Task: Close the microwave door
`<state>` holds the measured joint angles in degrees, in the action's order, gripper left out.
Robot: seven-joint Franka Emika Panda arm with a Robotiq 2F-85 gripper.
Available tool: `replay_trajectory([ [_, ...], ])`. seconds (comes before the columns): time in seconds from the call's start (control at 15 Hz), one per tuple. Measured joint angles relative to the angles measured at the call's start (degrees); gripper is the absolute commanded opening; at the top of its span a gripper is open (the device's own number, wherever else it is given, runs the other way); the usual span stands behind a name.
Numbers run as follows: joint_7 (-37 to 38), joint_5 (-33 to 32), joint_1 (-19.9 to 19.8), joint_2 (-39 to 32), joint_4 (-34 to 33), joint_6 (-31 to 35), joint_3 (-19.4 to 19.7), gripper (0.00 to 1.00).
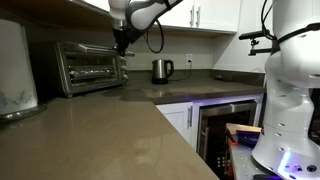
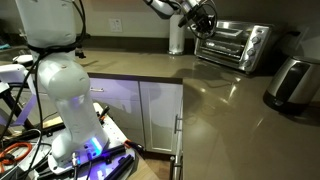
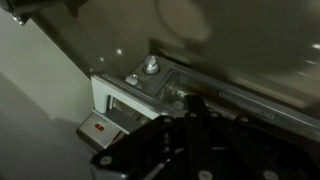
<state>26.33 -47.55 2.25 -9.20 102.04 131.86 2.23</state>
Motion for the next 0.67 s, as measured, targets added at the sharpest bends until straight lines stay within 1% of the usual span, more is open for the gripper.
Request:
replay_trajectory([
  [0.27, 0.39, -5.79, -0.39, -0.14, 0.15, 9.11, 2.10, 0.00],
  [0.33, 0.90, -7.44, -0.53, -0.15, 0.15, 10.50, 2.45, 0.00],
  [0.4, 1.29, -8.61, -0.55, -0.15, 0.14, 10.75, 2.69, 0.00],
  [0.53, 1.27, -8.27, -0.51, -0.15, 0.18, 9.63, 2.58, 0.00],
  [0.67, -0.08, -4.20, -0.49, -0.13, 0.54, 7.74, 1.67, 0.00],
])
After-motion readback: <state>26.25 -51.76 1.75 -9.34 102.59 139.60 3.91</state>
